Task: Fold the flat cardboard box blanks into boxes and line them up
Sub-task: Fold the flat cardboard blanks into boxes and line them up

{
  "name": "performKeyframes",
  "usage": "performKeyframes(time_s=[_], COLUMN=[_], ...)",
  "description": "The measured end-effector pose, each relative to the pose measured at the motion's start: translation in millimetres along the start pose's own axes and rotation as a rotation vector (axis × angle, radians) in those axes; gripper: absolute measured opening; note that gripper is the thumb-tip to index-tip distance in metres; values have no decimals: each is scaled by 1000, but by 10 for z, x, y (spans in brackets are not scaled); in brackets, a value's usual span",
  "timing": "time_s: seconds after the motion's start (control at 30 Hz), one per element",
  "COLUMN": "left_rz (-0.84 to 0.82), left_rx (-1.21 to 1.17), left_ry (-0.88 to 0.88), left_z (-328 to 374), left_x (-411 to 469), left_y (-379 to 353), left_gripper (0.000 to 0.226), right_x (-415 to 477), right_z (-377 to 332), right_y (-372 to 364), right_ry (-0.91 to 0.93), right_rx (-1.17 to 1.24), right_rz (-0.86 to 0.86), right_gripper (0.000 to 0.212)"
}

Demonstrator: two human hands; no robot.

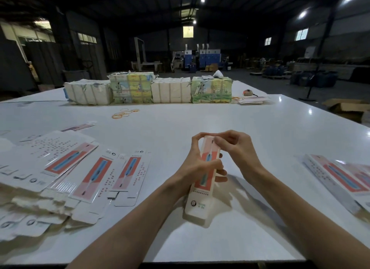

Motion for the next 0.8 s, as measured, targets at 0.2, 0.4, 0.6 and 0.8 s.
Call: performKeyframes(time_s=[0.2, 0.4, 0.6, 0.8], left_rz=[23, 151, 181, -20], left_rx=[-44, -328, -645, -369], left_ry=[-1, -3, -24, 105], left_z=[-42, -55, 45, -55], left_x=[9, 33, 27, 0], left_y=[-1, 111, 78, -110], left_gripper=[90, 71, 48, 80], right_x=[-60, -157, -292, -569], right_z=[52, -98, -223, -160], right_y=[-40, -210, -381, -164], right_ry=[10, 189, 212, 141], right_rx=[-58, -391, -830, -904], right_rz=[36, 36, -194, -234], right_gripper=[15, 45, 67, 67])
Point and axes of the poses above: each hand's wrist, its own x-axis towards the middle knuckle, its own y-axis out of the back of the hand, z = x × y, the point moved 7 cm from there along x, towards the middle knuckle
